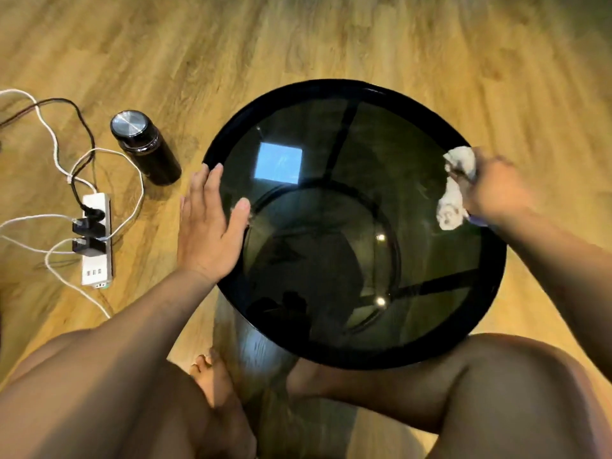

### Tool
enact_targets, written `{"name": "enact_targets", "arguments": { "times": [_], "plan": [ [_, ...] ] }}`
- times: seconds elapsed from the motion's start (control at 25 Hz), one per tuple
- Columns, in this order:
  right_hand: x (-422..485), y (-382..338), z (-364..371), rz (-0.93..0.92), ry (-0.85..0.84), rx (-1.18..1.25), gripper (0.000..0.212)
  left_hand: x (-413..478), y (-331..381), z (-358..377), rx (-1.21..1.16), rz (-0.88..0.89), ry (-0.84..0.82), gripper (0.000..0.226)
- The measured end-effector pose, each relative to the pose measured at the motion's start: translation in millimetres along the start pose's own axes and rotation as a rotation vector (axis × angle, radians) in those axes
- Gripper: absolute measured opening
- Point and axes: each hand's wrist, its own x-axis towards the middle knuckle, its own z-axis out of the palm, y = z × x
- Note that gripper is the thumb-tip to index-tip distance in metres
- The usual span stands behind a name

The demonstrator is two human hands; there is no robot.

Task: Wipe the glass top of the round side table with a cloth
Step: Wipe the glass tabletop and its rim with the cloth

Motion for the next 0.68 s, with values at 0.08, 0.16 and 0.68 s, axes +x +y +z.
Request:
{"name": "enact_targets", "arguments": {
  "times": [0.08,0.16,0.68],
  "plan": [
    [-7,3,-1,0.128,0.005,0.019,0.037,-1,2,0,0.027,-0.004,-0.005,0.062],
    [-40,-54,13,0.034,0.014,0.021,0.035,1,1,1,0.055,-0.008,-0.019,0.060],
    [-219,-162,21,-0.646,-0.103,0.059,0.055,4,-12,7,0.095,0.018,0.003,0.063]
  ]
}}
